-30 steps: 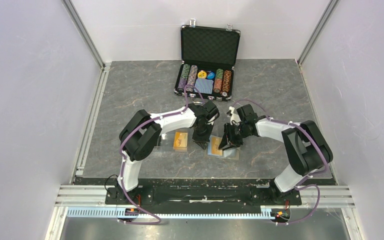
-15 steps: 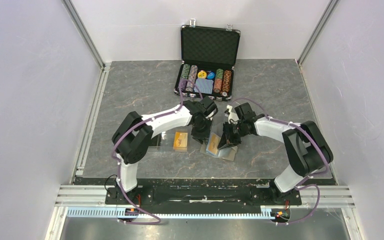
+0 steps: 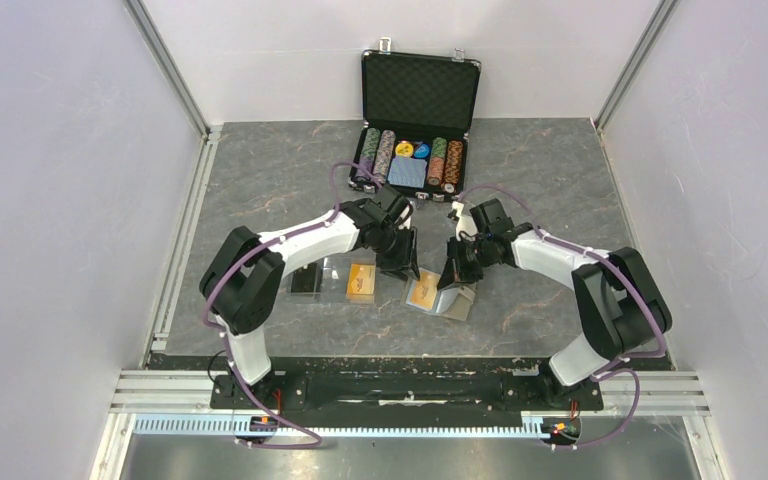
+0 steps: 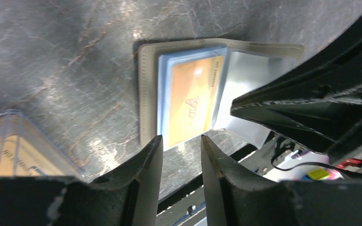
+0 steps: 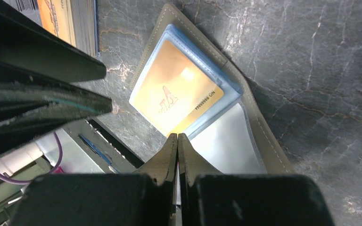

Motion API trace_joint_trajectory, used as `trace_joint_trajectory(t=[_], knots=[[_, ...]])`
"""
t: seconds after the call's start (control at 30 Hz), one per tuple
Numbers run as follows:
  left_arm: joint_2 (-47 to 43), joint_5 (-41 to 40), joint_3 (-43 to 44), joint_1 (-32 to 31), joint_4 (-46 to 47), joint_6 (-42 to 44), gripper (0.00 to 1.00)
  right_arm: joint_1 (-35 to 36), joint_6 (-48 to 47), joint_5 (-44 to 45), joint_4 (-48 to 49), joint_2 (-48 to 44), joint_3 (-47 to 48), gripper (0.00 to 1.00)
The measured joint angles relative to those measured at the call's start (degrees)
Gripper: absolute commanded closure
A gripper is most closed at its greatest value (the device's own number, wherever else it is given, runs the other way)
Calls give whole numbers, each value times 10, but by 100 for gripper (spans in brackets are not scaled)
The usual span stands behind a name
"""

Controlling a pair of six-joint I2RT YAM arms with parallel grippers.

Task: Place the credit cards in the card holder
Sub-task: Insert the credit card into the card holder.

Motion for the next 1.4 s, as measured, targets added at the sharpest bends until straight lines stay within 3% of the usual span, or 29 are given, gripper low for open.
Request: trace_joint_trajectory(t=[0.4, 0.53, 0.63, 0.8, 0.97, 1.17, 1.4], knots=[[25, 39, -13, 0, 54, -19, 52, 0, 2, -14, 47, 50, -32, 100], [29, 38, -13, 0, 51, -18, 60, 0, 2, -17, 54, 52, -35, 100], [30, 38, -13, 0, 51, -18, 61, 0, 2, -18, 56, 52, -36, 100], [30, 24, -12, -2, 41, -17, 50, 0, 3, -20, 57, 54, -36, 100], [29, -7, 0, -10, 16, -13, 49, 0, 3, -21, 59, 54, -36, 100], [18, -24, 5, -18, 7, -8, 68, 0, 3, -22, 59, 55, -36, 100], [17, -23, 12, -26, 7, -7, 72, 0, 3, -24, 61, 56, -37, 100]])
